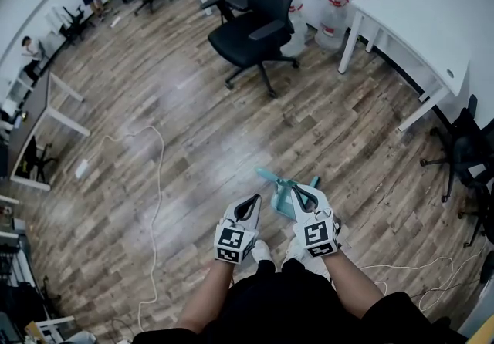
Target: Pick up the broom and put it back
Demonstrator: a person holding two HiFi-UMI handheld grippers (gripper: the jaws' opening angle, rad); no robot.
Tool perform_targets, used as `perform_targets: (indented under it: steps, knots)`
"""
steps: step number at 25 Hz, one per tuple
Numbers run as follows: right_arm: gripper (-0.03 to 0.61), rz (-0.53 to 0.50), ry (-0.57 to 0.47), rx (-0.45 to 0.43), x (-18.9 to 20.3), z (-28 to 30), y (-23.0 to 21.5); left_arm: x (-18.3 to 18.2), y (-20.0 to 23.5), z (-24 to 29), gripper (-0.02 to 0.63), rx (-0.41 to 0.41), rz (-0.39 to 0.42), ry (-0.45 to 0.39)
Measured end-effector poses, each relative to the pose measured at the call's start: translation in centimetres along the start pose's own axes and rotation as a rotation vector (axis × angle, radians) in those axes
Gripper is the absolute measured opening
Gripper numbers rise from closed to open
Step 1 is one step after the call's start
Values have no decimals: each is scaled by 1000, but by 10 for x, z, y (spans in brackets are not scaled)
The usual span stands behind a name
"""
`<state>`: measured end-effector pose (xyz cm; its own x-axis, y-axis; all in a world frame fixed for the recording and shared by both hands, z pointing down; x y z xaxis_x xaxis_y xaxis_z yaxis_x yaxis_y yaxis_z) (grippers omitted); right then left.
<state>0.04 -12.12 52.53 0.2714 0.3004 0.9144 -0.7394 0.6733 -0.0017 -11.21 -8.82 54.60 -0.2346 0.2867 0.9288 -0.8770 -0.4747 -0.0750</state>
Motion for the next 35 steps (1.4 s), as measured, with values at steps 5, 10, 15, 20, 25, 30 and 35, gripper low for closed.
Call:
perform_targets:
  steps: [5,10,15,20,25,30,35]
  knots:
    - [5,0,-63,48,-24,-15,-13,-27,5,1,19,3,34,-57]
    - [3,25,-133,89,-44,-32,-19,-54,6,-8,19,15,59,-118]
    - [3,26,-203,135,-66,-50,-28,-80,2,-18,19,22,118,-189]
    - [2,7,-253,164,-87,-63,-31,-99,1,-29,18,15,134,-244]
    - [2,-6,-277,159,-97,-67,-27,-107,-2,-34,18,16,126,-230]
    - [2,-15,-269,155,-96,-69,-22,-105,-3,-38,18,5,143,-239]
    - [2,-13,-257,155,-94,-69,-19,-101,-2,-41,19,1,143,-249]
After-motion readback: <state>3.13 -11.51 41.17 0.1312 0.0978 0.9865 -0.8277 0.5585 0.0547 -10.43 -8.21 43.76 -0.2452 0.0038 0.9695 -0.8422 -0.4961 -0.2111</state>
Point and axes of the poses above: the fingertips, and each gripper's own axes: z forward along the fingers, y to its left, x out of its underside, the point moved 2 cm from there along -z, backward along the fingers, and after that the axes turned 11 degrees about z, right-handed, at the moved point
